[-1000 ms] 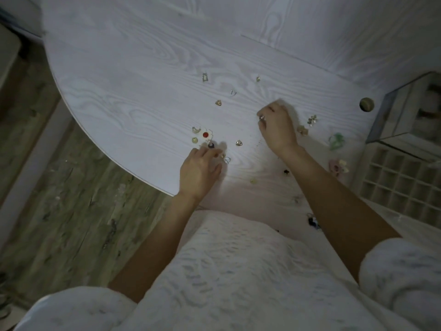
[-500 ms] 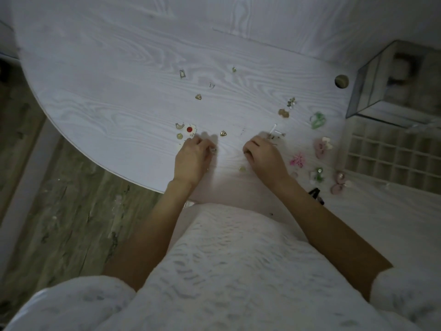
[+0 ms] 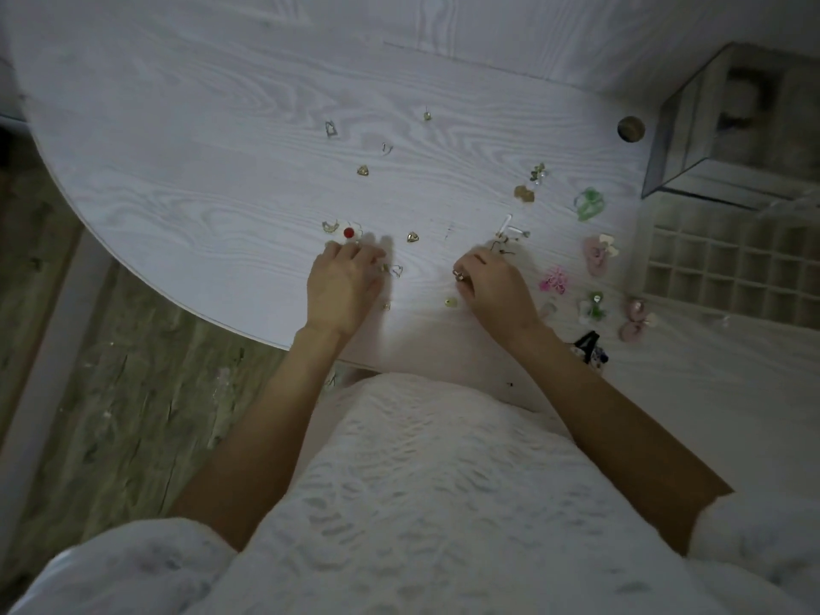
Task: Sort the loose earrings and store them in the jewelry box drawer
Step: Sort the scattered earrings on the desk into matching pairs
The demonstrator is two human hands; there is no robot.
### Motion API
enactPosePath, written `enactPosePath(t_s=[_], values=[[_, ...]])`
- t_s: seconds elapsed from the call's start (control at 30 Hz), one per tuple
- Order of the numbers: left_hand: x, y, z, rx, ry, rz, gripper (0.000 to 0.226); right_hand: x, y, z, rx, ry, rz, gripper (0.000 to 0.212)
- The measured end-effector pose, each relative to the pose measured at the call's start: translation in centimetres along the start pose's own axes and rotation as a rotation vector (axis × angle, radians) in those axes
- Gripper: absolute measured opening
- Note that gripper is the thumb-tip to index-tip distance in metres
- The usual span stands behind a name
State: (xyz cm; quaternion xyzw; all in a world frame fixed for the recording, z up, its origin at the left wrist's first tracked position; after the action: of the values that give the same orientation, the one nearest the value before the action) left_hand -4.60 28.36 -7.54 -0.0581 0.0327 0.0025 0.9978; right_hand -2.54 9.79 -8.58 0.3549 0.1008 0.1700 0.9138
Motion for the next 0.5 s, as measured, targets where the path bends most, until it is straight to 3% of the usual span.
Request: enactPosePath(t_s=[0.23, 0.5], values=[[1.2, 0.6, 0.3, -0.036, -0.009, -0.142, 0.006, -0.1, 1.4, -1.3, 0.006, -0.12, -0.195, 0.012], [-0.3, 1.3, 0.6, -0.121, 0.028, -0.314, 0.019, -1.8, 2.7, -2.7, 0.036, -0.187, -0.267, 0.025]])
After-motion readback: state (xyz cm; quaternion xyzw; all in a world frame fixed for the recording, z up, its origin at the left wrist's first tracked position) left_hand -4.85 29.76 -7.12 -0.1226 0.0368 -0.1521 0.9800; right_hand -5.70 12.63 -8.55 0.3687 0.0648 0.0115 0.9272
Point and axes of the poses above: each hand's wrist, its own x-axis towards the middle knuckle, its own z-axis out of the back of the hand, y = z × x, the point moved 6 cm from there along x, towards the middle knuckle, and after that the axes turned 11 degrees about x, right-handed, at the moved point
